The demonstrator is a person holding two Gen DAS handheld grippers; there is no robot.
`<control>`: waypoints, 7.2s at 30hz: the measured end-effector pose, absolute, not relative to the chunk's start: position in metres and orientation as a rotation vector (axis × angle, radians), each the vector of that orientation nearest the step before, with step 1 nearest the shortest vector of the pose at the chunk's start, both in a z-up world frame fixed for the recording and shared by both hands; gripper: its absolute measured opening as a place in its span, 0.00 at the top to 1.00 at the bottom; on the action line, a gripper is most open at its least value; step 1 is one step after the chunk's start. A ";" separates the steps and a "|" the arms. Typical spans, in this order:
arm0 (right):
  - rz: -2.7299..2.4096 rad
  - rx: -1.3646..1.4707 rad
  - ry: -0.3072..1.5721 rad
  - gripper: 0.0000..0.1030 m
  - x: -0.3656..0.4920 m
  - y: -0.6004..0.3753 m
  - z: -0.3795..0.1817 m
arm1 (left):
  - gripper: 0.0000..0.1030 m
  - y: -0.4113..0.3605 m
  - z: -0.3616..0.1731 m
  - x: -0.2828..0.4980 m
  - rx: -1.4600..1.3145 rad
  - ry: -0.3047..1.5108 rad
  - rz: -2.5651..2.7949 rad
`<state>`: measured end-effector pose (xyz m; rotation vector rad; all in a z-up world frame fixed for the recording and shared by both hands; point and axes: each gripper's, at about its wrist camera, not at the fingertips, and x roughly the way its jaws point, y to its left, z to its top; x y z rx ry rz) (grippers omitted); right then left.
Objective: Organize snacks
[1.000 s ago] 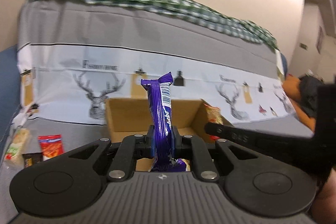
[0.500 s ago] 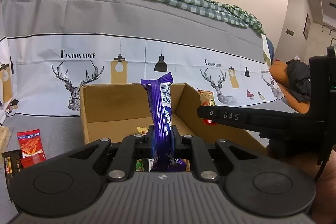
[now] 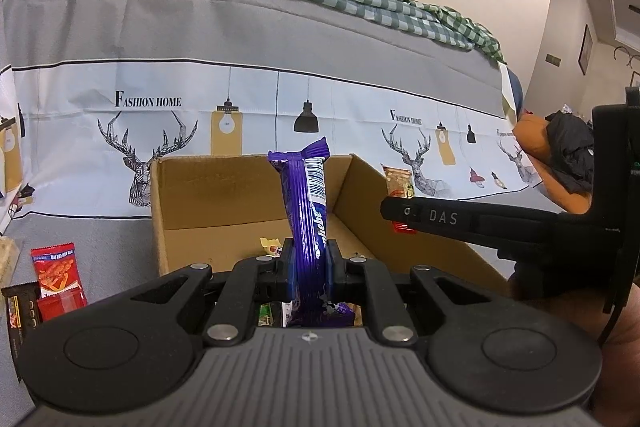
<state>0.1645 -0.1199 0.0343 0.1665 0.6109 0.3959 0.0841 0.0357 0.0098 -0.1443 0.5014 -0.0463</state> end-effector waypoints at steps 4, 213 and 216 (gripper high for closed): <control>0.384 0.167 0.617 0.78 0.165 -0.120 0.033 | 0.86 0.035 0.009 0.085 -0.144 0.502 -0.047; 0.879 -0.227 0.979 0.59 0.001 0.072 -0.033 | 0.59 0.191 -0.068 -0.024 -0.168 1.144 0.365; 0.880 -0.228 0.969 0.59 -0.001 0.072 -0.032 | 0.59 0.192 -0.063 -0.025 -0.159 1.126 0.374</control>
